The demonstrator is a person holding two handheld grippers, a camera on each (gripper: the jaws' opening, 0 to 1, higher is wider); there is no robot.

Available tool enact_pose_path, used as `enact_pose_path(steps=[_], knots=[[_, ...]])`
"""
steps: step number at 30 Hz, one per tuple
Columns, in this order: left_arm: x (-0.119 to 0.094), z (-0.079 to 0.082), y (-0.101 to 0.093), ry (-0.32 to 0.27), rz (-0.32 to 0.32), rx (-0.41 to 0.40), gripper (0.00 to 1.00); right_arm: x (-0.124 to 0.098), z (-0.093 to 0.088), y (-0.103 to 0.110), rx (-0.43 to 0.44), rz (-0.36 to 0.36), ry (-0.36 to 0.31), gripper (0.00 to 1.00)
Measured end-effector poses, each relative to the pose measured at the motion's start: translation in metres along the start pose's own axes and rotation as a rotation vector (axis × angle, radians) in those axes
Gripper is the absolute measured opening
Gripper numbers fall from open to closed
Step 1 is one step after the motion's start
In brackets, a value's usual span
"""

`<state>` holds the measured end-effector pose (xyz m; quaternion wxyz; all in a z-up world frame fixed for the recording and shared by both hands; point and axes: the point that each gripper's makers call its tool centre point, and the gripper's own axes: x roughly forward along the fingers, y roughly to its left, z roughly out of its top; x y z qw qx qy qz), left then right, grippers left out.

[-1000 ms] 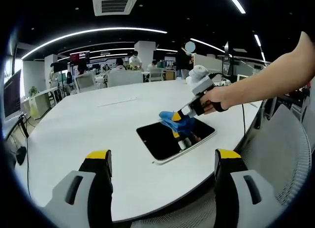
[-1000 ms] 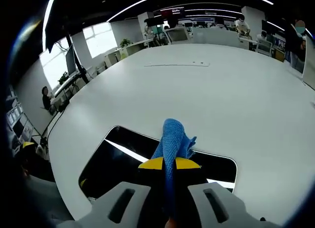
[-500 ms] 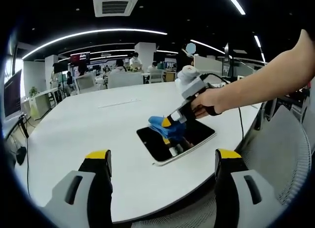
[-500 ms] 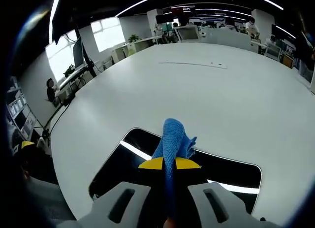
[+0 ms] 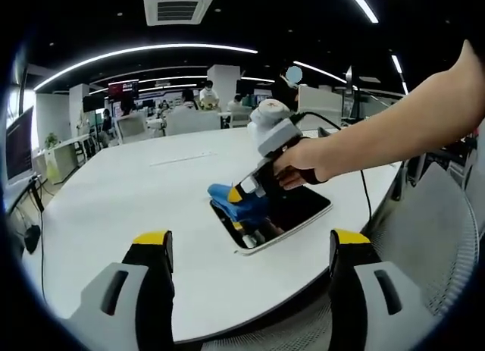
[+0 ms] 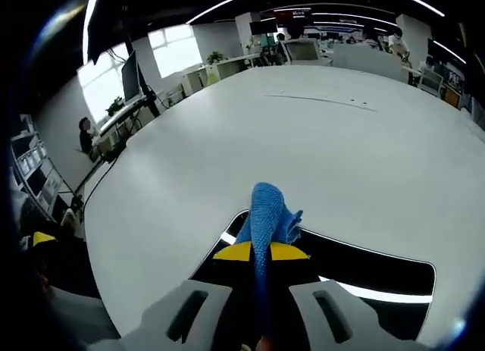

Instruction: Wipe the mirror surface with the cleaning cloth until all visible marks leave the cleaned area.

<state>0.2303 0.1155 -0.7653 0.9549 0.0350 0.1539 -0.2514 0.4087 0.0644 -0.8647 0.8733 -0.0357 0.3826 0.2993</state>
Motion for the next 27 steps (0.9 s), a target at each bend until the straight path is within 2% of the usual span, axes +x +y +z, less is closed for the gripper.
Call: enact_pose_path(steps=[11,16,20,23,27], knots=[[0.001,0.001,0.000,-0.004,-0.004,0.001,0.83,0.003,0.002,0.010,0.002,0.015,0.003,0.01],[0.001,0.001,-0.001,-0.002,-0.004,0.002,0.83,0.003,0.002,0.012,-0.051,0.017,0.019,0.01],[0.000,0.000,-0.001,0.001,-0.005,0.002,0.83,0.002,0.001,0.012,-0.060,0.025,0.026,0.01],[0.000,0.000,-0.001,0.003,-0.004,0.001,0.83,0.001,-0.001,0.016,-0.049,0.064,0.029,0.01],[0.001,-0.001,-0.001,0.006,-0.007,-0.002,0.82,0.000,-0.003,0.018,-0.065,0.071,0.030,0.00]])
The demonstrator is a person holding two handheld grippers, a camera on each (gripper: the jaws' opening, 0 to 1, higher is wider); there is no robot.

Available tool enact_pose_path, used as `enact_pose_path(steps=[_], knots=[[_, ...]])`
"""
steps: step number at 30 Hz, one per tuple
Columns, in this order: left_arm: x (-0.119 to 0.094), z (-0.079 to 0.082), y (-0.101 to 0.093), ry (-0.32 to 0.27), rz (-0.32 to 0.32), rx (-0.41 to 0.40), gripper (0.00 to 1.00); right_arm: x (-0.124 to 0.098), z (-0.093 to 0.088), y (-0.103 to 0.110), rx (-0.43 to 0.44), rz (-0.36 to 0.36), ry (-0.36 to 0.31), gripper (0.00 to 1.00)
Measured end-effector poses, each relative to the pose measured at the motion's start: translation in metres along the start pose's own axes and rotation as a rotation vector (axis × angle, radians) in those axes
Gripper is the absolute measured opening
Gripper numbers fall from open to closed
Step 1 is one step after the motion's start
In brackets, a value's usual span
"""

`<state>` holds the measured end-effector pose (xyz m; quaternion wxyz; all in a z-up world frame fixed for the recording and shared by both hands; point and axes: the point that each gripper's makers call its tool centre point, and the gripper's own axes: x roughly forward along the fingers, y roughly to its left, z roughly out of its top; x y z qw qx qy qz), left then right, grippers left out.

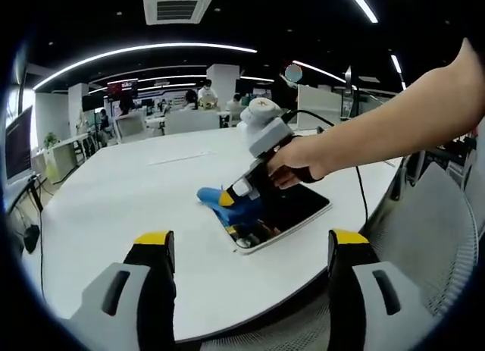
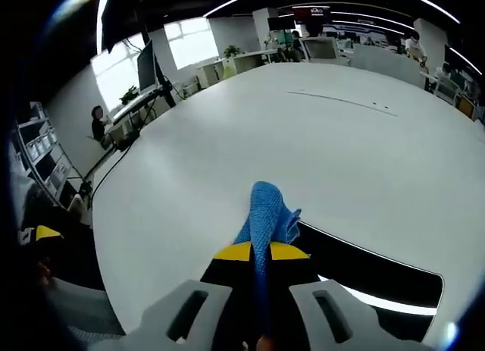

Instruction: Wipe the mirror surface with the cleaning cloth until all visible marks leave the cleaned area.

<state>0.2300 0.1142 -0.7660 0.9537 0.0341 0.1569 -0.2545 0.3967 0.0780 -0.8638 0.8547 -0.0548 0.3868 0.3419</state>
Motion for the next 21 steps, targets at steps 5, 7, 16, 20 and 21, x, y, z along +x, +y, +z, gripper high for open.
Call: enact_pose_path(steps=[5,7,16,20,21], knots=[[0.000,0.001,0.001,-0.007,0.005,0.000,0.82,-0.005,-0.007,0.008,-0.049,-0.003,-0.013,0.00],[0.000,0.001,0.001,-0.008,0.004,0.000,0.82,-0.007,-0.009,0.009,-0.040,0.002,-0.017,0.00],[0.000,0.001,0.001,-0.008,0.003,-0.001,0.81,-0.014,-0.016,0.018,-0.043,0.014,-0.025,0.00],[0.000,0.001,0.002,-0.008,0.004,-0.002,0.81,-0.017,-0.019,0.021,-0.057,0.013,-0.036,0.00],[0.000,0.001,0.002,-0.007,0.004,-0.001,0.81,-0.017,-0.020,0.023,-0.059,0.014,-0.035,0.00]])
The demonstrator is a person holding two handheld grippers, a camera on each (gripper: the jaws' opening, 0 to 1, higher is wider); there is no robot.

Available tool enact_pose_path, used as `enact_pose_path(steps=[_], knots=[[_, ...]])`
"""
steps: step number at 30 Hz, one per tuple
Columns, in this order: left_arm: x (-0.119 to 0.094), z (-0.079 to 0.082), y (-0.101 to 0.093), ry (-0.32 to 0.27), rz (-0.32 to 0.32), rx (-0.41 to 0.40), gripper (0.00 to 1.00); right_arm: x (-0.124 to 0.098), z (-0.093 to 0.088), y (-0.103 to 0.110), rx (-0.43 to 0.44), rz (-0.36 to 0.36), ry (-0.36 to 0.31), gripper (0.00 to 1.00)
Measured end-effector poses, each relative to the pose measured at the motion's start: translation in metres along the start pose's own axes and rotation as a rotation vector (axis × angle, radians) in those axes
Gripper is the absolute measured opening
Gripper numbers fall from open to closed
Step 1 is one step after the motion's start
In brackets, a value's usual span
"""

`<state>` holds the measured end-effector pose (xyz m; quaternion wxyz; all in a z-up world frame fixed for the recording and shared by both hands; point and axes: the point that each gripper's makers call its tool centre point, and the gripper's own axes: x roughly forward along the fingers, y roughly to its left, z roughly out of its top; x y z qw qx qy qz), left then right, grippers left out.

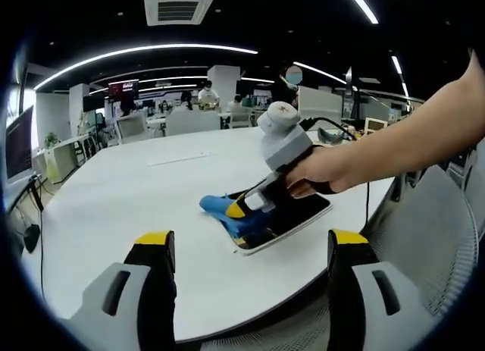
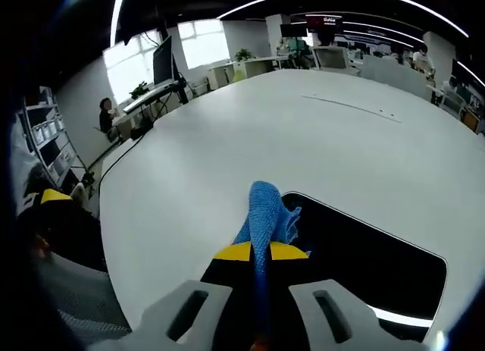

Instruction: Wipe the mirror surface with the cleaning cloth until all visible marks leave the cleaned area.

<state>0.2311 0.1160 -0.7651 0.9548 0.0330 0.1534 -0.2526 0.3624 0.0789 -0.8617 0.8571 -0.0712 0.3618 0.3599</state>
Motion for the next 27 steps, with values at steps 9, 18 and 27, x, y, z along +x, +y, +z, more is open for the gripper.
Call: enact_pose_path(steps=[9,18,27], knots=[[-0.0001,-0.0010,0.0003,0.001,-0.001,0.000,0.81,-0.0003,-0.0011,0.0023,-0.035,-0.004,0.013,0.00],[-0.0011,-0.0019,-0.0003,0.002,-0.003,-0.001,0.80,-0.0005,-0.0024,-0.0001,-0.122,-0.016,0.007,0.00],[-0.0014,-0.0022,-0.0004,0.002,-0.003,-0.002,0.81,-0.0022,-0.0036,-0.0034,-0.143,-0.025,0.006,0.00]])
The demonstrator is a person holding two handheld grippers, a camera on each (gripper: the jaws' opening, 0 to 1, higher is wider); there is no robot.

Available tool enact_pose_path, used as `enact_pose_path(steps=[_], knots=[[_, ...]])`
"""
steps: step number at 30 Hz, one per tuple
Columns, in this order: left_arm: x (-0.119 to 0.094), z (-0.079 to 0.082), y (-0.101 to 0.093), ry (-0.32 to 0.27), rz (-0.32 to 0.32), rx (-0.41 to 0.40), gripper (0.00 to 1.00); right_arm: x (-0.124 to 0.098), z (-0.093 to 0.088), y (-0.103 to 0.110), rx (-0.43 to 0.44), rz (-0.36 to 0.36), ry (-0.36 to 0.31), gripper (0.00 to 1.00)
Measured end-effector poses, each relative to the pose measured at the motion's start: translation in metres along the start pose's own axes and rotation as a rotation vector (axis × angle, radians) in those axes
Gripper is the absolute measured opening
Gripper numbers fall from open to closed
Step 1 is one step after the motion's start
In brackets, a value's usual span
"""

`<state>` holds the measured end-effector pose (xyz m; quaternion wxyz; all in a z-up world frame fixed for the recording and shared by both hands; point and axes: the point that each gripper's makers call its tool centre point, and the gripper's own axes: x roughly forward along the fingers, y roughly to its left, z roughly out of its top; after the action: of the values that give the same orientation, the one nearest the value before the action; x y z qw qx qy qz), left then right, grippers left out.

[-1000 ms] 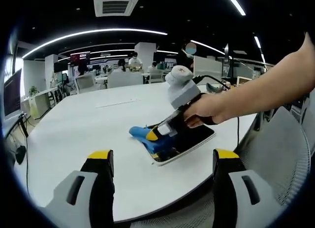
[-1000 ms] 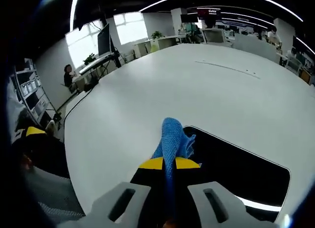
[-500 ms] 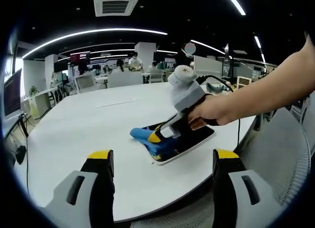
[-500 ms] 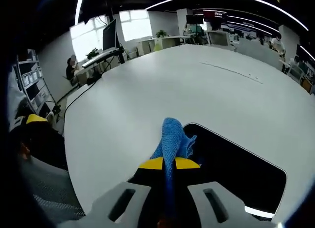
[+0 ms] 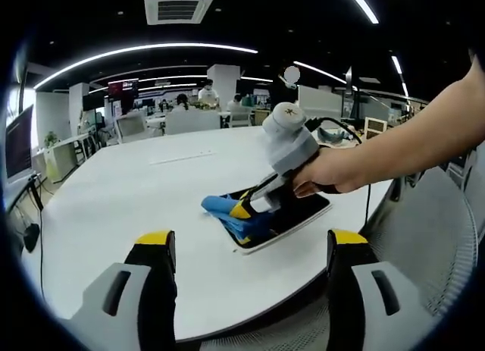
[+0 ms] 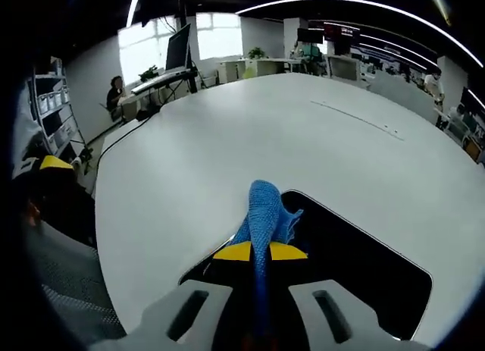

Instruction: Wipe the mirror surface with the cleaning cloth until all visible marks leave the cleaned area.

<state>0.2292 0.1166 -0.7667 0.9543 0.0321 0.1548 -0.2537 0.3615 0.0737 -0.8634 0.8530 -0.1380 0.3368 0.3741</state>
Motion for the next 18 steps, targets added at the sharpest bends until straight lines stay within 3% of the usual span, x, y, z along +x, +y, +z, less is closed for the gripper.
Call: enact_pose_path(steps=[10,18], knots=[[0.000,0.000,0.000,-0.001,-0.001,0.000,0.81,-0.007,-0.008,-0.012,-0.018,-0.014,0.013,0.00],[0.000,-0.001,-0.001,0.003,-0.002,-0.002,0.81,-0.014,-0.015,-0.026,0.032,-0.032,0.004,0.00]])
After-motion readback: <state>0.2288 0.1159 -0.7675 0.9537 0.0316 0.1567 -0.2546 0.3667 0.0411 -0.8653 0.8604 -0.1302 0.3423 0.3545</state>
